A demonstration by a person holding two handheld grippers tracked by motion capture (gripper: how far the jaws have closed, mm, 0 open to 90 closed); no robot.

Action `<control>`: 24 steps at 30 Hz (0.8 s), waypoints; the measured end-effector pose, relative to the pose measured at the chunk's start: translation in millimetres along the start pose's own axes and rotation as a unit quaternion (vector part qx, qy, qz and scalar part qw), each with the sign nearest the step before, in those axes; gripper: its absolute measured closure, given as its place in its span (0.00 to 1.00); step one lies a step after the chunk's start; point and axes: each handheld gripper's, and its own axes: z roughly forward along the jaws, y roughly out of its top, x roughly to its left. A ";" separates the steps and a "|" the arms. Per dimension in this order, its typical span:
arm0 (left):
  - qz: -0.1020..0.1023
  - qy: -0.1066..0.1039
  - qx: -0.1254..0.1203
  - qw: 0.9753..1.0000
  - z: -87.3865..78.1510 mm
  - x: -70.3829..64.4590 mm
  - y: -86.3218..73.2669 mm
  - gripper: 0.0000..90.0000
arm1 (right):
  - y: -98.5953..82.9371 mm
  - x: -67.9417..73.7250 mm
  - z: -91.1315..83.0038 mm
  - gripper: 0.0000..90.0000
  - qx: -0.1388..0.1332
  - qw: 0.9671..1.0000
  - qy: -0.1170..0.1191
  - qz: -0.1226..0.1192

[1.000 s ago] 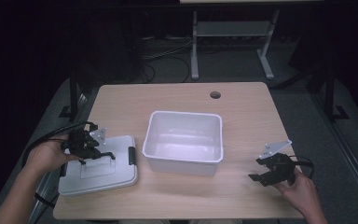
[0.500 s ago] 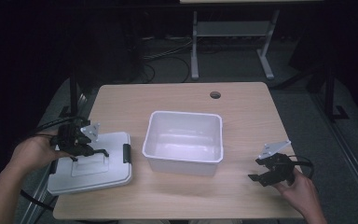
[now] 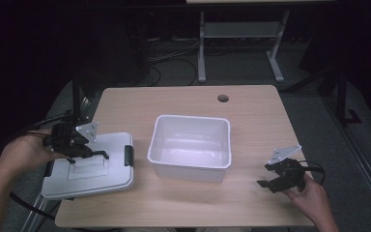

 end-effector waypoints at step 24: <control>0.023 0.003 -0.014 1.000 -38.7 -1.5 11.2 0.95 | 1.6 0.5 3.1 0.35 0.005 1.000 0.005 -0.004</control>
